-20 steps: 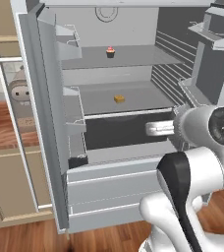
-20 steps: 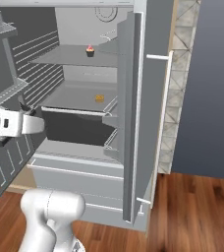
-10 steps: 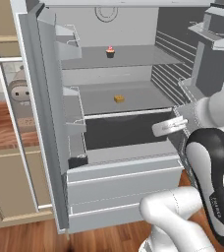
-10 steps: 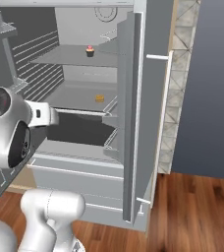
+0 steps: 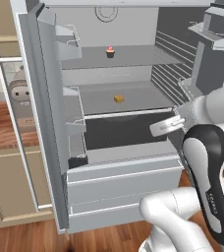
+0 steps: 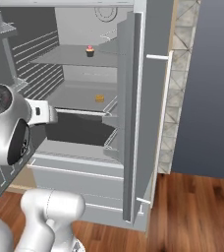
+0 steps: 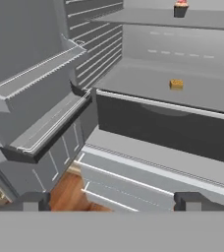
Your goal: Take the cupcake and cake from the fridge and place them on the empty tray on the dining counter.
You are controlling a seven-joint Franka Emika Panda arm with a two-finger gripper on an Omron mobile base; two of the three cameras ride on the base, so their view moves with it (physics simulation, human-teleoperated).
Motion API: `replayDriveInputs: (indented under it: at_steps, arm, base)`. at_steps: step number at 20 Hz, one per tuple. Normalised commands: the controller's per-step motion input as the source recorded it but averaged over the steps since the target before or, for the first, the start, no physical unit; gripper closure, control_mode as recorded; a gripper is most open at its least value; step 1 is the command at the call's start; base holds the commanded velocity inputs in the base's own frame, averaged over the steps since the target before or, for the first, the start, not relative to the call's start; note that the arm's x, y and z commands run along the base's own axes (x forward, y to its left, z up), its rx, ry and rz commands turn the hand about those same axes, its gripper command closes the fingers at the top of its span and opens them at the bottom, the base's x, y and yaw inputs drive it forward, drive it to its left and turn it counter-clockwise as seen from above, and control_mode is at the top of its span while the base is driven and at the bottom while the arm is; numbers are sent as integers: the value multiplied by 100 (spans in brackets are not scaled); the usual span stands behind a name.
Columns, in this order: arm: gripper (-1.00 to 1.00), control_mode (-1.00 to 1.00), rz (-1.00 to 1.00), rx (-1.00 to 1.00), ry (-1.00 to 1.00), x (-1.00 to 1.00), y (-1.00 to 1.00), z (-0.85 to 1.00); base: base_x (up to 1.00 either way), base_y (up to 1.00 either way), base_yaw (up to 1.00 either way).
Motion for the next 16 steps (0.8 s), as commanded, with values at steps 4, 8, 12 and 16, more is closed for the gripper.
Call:
replayDriveInputs:
  at_steps: [4, 8, 12, 16]
  arm:
    - [-100, 100, 0, 0, 0, 0, 0, 0]
    - [-100, 100, 0, 0, 0, 0, 0, 0]
    - [-100, 100, 0, 0, 0, 0, 0, 0]
    - [-100, 100, 0, 0, 0, 0, 0, 0]
  base:
    - [75, 11, -2]
    - [100, 0, -3]
    - [100, 0, -4]
    - [100, 0, -3]
